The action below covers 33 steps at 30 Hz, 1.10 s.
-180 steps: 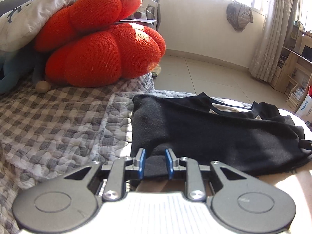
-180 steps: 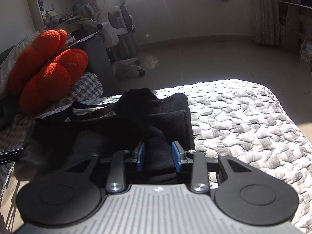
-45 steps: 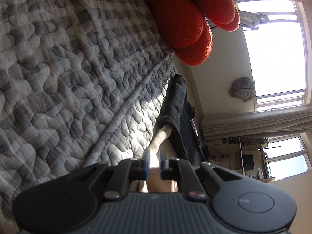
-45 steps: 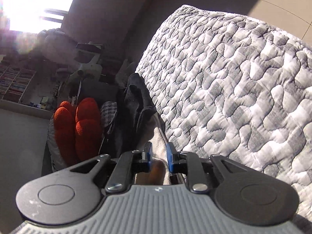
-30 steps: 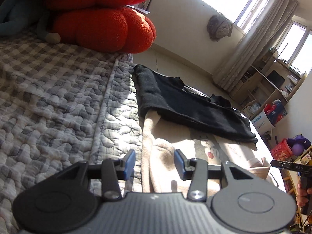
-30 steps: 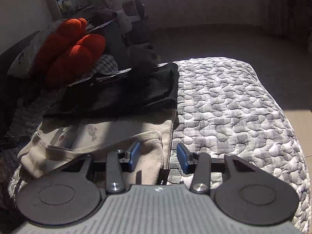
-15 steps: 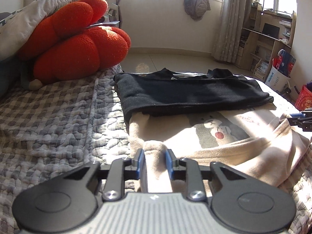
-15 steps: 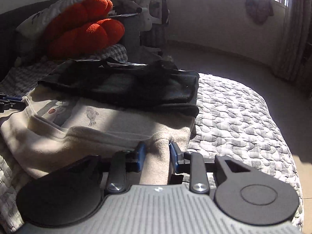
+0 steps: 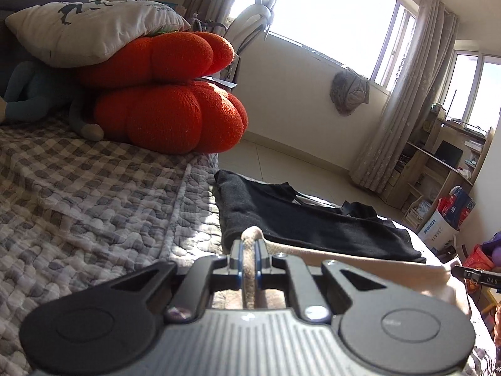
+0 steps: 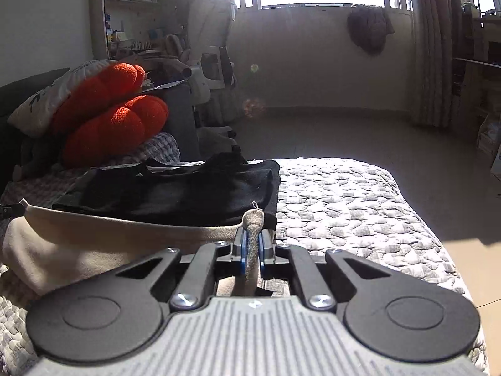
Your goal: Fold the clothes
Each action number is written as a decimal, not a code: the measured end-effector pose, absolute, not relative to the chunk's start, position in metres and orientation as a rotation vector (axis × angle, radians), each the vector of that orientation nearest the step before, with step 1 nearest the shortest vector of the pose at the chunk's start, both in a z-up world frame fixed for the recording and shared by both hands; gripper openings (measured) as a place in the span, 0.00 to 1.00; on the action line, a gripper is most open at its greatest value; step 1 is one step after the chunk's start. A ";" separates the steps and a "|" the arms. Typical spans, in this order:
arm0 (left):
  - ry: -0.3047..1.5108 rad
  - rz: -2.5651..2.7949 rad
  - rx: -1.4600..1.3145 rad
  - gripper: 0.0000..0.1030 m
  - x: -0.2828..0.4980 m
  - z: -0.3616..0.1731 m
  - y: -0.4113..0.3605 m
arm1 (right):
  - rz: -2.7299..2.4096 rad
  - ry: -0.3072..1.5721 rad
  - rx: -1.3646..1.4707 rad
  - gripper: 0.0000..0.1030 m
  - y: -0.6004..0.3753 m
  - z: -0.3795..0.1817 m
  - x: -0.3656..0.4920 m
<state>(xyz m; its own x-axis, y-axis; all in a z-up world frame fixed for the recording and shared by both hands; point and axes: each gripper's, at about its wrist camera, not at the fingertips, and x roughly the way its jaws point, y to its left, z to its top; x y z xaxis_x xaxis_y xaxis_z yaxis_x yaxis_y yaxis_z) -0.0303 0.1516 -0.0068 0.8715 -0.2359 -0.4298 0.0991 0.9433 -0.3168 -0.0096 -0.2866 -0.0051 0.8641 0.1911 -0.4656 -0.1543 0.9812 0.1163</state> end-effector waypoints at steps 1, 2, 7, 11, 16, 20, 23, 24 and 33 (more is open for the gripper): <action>0.485 -0.173 -0.288 0.07 -0.026 -0.007 0.150 | 0.179 0.495 0.076 0.08 -0.286 -0.005 -0.005; 0.493 -0.166 -0.280 0.07 -0.021 -0.008 0.149 | 0.177 0.495 0.076 0.08 -0.285 -0.006 0.000; 0.538 -0.129 -0.247 0.07 0.005 -0.014 0.143 | 0.162 0.528 0.069 0.08 -0.282 -0.013 0.022; 0.563 -0.101 -0.232 0.07 0.017 -0.022 0.142 | 0.153 0.551 0.063 0.08 -0.282 -0.022 0.034; 0.593 -0.078 -0.200 0.08 0.021 -0.032 0.140 | 0.144 0.590 0.066 0.08 -0.283 -0.035 0.044; 0.594 -0.065 -0.195 0.16 0.020 -0.033 0.141 | 0.144 0.596 0.085 0.15 -0.286 -0.036 0.042; 0.575 -0.054 -0.189 0.33 0.014 -0.024 0.142 | 0.122 0.597 0.087 0.39 -0.286 -0.027 0.037; 0.558 -0.048 -0.183 0.34 0.010 -0.020 0.142 | 0.117 0.592 0.090 0.41 -0.286 -0.023 0.034; 0.540 -0.274 -0.040 0.36 -0.019 0.001 0.094 | 0.274 0.581 0.001 0.41 -0.237 0.000 0.005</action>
<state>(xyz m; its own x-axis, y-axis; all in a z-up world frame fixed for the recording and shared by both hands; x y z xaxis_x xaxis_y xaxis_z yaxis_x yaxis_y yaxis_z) -0.0187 0.0943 0.0008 0.8219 -0.2684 -0.5025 0.2474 0.9627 -0.1096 0.0050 -0.2369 -0.0001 0.8005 0.2556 -0.5421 -0.2548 0.9638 0.0781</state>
